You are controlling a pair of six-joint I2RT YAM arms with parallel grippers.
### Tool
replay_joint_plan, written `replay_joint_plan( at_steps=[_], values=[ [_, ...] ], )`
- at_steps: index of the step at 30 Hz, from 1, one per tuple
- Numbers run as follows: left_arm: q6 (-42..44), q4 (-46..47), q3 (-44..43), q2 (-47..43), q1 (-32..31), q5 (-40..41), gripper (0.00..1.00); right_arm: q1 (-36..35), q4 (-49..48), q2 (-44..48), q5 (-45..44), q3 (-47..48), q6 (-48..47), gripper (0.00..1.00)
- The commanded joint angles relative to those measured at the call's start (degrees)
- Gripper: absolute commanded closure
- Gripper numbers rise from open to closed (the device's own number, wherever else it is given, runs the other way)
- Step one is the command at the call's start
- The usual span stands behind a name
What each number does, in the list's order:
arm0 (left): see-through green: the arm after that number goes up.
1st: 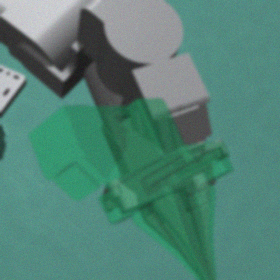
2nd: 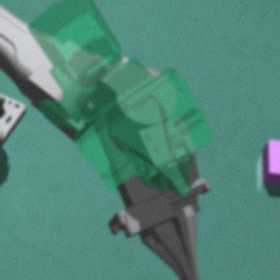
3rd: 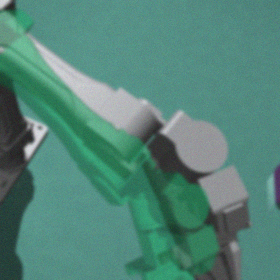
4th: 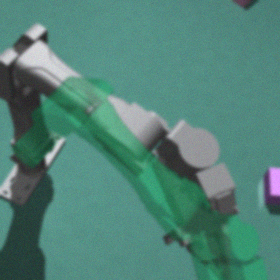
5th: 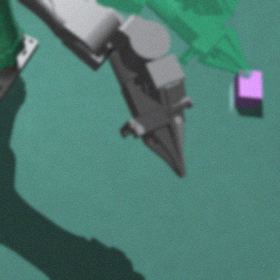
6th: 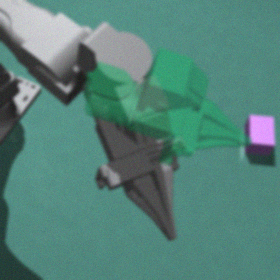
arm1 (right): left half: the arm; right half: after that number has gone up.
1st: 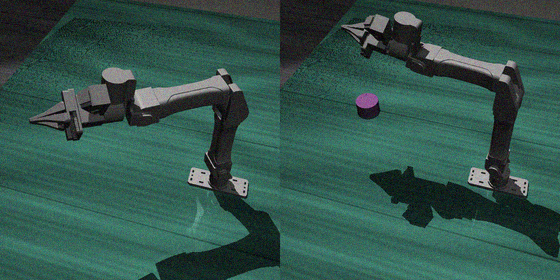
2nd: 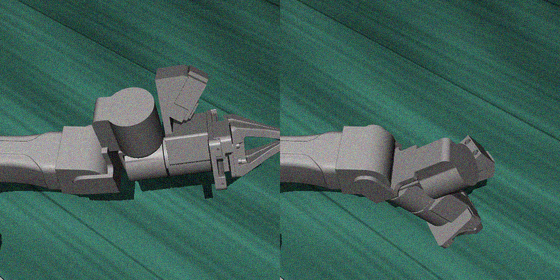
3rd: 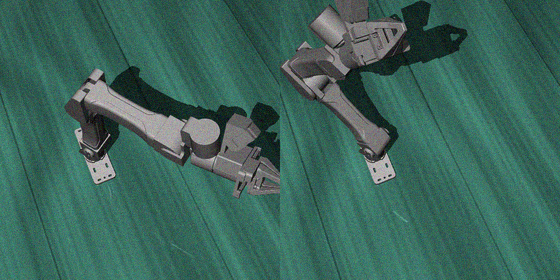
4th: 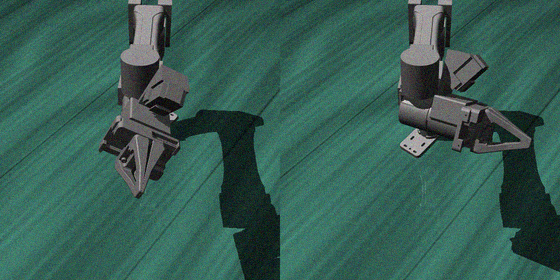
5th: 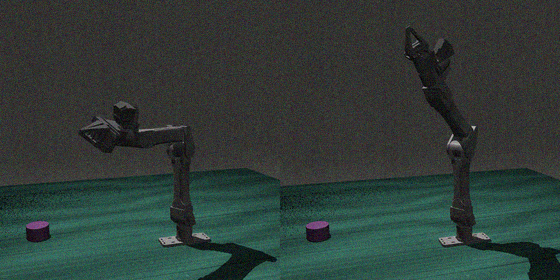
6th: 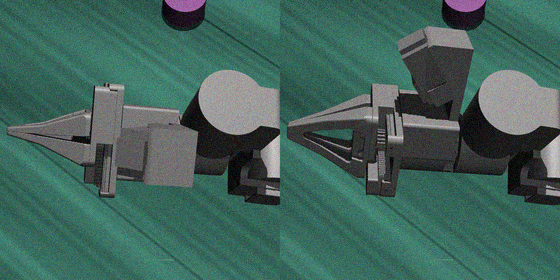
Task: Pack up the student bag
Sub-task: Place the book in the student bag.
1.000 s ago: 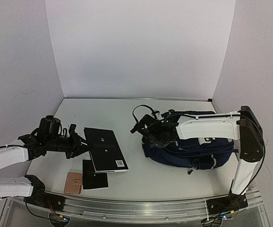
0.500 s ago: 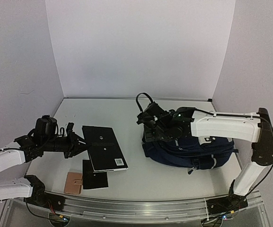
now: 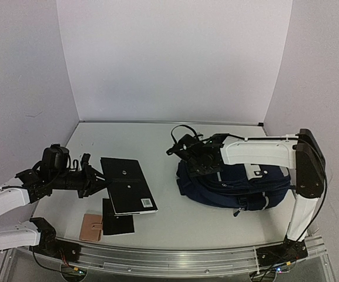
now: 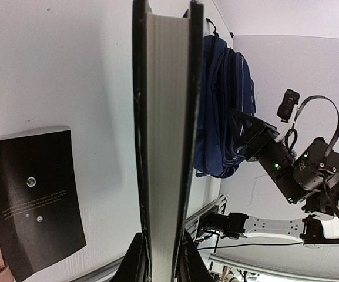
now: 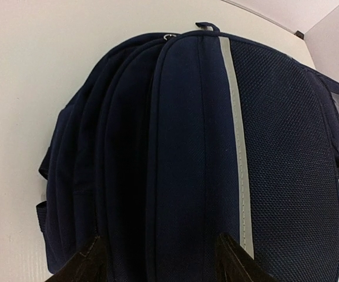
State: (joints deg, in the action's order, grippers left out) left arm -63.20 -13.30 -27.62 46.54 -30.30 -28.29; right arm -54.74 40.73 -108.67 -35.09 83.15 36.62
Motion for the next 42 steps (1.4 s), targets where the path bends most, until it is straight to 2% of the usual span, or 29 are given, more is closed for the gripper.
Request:
replay_joint_plan(
  at_steps=[1,6,12,16,19,23,25,28,30,32,37,42],
  values=[
    [-0.70,5.36,-0.95,-2.29,0.32,-0.97,1.00,1.51,1.44,-1.45,-2.53,2.18,-0.68,0.42],
    [-0.70,4.69,-0.73,-2.79,0.30,-0.53,1.00,2.46,0.34,-0.74,-0.96,2.01,-1.62,0.51],
    [-0.85,5.46,-0.62,-1.62,0.32,-0.82,1.00,2.86,-0.34,2.07,0.87,2.36,-2.45,0.51],
    [-0.90,6.72,-0.78,-0.35,0.29,-1.38,1.00,3.84,-0.48,0.52,1.87,2.06,-3.60,0.52],
    [-0.73,7.03,-1.08,0.53,0.30,-2.00,1.00,4.03,-0.97,-1.86,2.39,1.20,-4.02,0.51],
    [-0.74,7.02,-1.12,0.34,0.33,-2.21,1.00,4.75,-1.59,-4.32,2.16,-0.22,-3.95,0.43],
    [-0.70,6.75,-1.26,-0.06,0.33,-2.21,1.00,4.90,-1.64,-4.43,1.91,-0.57,-3.75,0.53],
    [-0.58,6.46,-1.40,-0.52,0.33,-2.39,1.00,4.89,-1.85,-2.91,2.61,-0.38,-3.54,0.83],
    [-0.13,7.09,-1.56,-0.34,0.33,-2.87,1.00,4.91,-2.05,-1.34,4.18,0.19,-3.81,0.96],
    [0.54,8.76,-2.00,0.36,0.24,-4.51,1.00,4.89,-2.76,0.90,6.88,0.93,-4.05,1.00],
    [0.89,12.89,-4.14,2.45,0.24,-8.53,1.00,4.89,-8.46,9.55,18.74,1.96,-4.00,1.00],
    [-0.67,17.59,-5.37,3.96,0.07,-11.38,1.00,4.85,-11.38,14.42,27.08,4.28,-2.05,1.00]
  ],
)
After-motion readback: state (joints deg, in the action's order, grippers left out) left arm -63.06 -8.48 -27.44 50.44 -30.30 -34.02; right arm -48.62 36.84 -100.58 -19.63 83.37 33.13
